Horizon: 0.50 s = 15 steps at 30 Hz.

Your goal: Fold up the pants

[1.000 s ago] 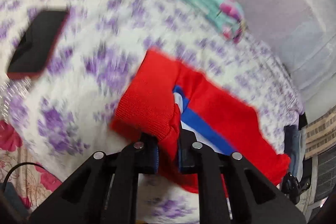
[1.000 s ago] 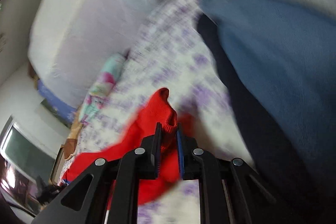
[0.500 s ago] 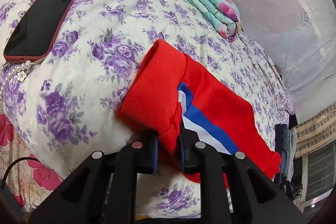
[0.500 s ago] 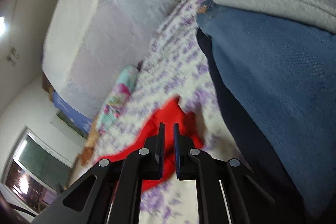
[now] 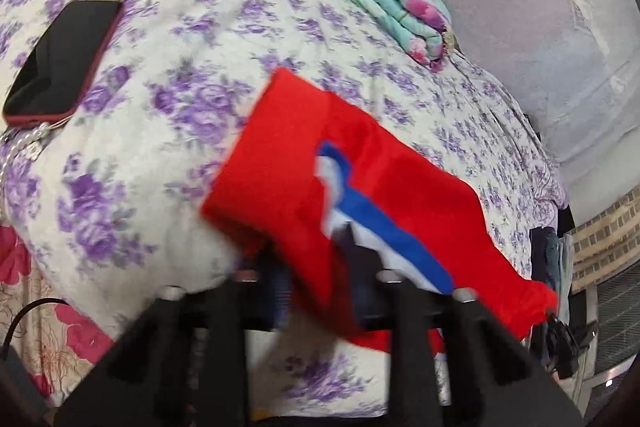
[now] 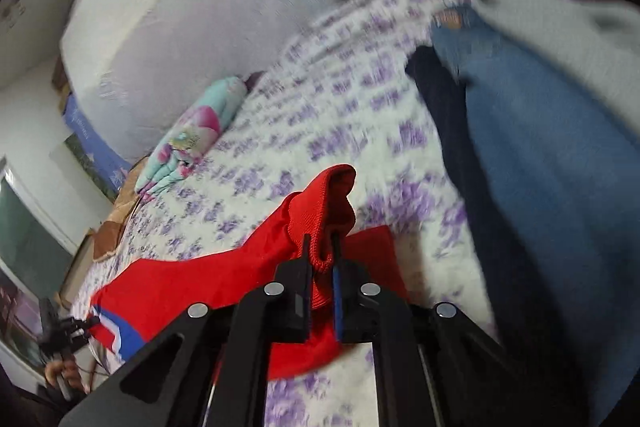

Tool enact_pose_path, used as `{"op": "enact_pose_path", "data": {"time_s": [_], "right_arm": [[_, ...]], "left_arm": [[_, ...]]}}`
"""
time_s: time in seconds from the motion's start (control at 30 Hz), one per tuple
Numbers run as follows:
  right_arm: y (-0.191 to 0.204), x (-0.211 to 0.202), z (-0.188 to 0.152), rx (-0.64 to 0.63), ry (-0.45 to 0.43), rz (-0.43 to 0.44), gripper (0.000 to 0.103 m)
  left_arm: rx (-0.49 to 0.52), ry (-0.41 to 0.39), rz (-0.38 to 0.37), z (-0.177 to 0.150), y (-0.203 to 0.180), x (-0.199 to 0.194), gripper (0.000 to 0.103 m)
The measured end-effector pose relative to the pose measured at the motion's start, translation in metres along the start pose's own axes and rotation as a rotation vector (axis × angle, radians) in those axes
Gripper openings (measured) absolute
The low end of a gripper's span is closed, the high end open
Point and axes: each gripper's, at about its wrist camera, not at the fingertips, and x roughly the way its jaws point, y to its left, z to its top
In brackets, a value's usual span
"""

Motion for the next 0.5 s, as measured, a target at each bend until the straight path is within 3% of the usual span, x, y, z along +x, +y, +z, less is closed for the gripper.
{"op": "enact_pose_path", "data": {"time_s": [0.07, 0.2, 0.23, 0.27, 0.3, 0.33, 0.4, 0.47, 0.5], "right_arm": [[-0.005, -0.007, -0.004, 0.005, 0.008, -0.027, 0.008], [-0.028, 0.022, -0.021, 0.045, 0.144, -0.090, 0.012], [-0.028, 0.021, -0.021, 0.037, 0.142, -0.093, 0.014], [-0.025, 0.015, -0.018, 0.024, 0.134, -0.108, 0.027], [-0.024, 0.008, -0.015, 0.019, 0.121, -0.139, 0.032], [-0.020, -0.007, -0.008, 0.012, 0.080, -0.173, 0.035], [-0.013, -0.037, 0.003, -0.018, -0.010, -0.192, 0.044], [0.002, -0.056, 0.015, -0.058, -0.076, -0.185, 0.054], [0.016, -0.060, 0.023, -0.088, -0.099, -0.141, 0.058]], "left_arm": [[-0.004, 0.016, -0.004, -0.001, 0.007, -0.001, 0.017], [0.023, 0.037, 0.019, -0.003, 0.007, 0.004, 0.017], [0.020, 0.045, 0.017, -0.003, 0.008, 0.003, 0.018], [0.021, 0.050, 0.017, -0.004, 0.008, 0.001, 0.018], [0.027, 0.059, 0.016, -0.005, 0.008, -0.003, 0.022], [0.037, 0.070, 0.035, -0.008, 0.008, -0.010, 0.045], [0.048, 0.066, 0.079, -0.013, 0.009, -0.027, 0.077], [0.089, 0.036, 0.089, -0.016, -0.001, -0.050, 0.077], [0.119, 0.016, 0.082, -0.016, -0.010, -0.059, 0.077]]}}
